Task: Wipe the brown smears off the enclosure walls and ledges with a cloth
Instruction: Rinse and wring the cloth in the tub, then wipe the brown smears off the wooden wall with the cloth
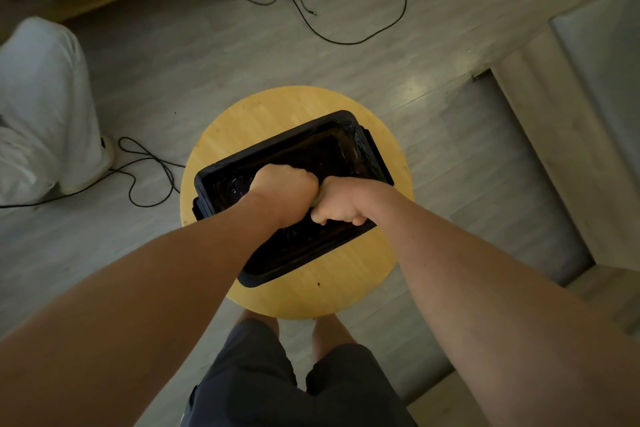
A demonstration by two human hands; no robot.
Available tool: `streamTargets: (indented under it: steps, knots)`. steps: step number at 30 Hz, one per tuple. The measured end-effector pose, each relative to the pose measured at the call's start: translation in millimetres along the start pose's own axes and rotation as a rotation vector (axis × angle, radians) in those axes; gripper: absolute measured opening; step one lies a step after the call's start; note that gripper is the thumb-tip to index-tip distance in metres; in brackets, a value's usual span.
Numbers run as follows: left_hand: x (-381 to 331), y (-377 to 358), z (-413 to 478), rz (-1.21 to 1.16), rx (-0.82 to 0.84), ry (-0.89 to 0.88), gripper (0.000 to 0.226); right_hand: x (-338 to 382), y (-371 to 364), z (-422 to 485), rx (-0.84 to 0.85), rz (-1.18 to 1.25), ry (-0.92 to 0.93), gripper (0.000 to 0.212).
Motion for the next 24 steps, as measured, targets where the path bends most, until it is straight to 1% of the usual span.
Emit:
streamTargets:
  steps: [6,10,12,14,15,16,17,18,19,20,21,24]
  knots:
    - [3,18,-12,0.034,0.015,-0.049,0.011,7,0,-20,0.016,0.047,0.000,0.035]
    - [6,35,-18,0.079,-0.028,-0.093,0.009,10,4,-35,-0.020,0.075,0.000,0.035]
    - [9,37,-17,0.083,-0.022,-0.089,0.012,12,3,-38,-0.073,0.102,0.032,0.035]
    - [16,34,-14,-0.046,0.081,-0.032,0.020,13,-3,-35,-0.210,0.115,0.104,0.030]
    - [20,30,-12,-0.162,0.160,0.011,0.031,11,-7,-31,-0.280,0.131,0.135,0.020]
    - [23,24,-13,-0.277,0.249,0.047,0.048,9,-14,-29,-0.313,0.171,0.161,0.016]
    - [26,18,-14,-0.383,0.329,0.085,0.065,5,-19,-25,-0.305,0.229,0.182,0.033]
    - [28,13,-17,-0.481,0.394,0.122,0.076,0,-25,-24,-0.277,0.315,0.208,0.054]
    - [26,9,-21,-0.579,0.438,0.155,0.082,-8,-29,-25,-0.266,0.424,0.243,0.069]
    - [22,6,-24,-0.683,0.465,0.186,0.084,-16,-31,-30,-0.275,0.528,0.280,0.073]
    - [18,4,-27,-0.800,0.474,0.212,0.084,-24,-31,-35,-0.296,0.624,0.306,0.070]
    - [-11,10,-30,-1.063,0.442,0.220,0.082,-63,-33,-54,-0.389,0.868,0.357,0.039]
Point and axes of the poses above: each hand's wrist, its own z-axis towards the middle knuckle, its own y-axis out of the back of the hand, x = y × z, the point moved 4 cm from there along z, towards the middle knuckle, and after that the axes turned 12 degrees about x, right-handed, at the moved point
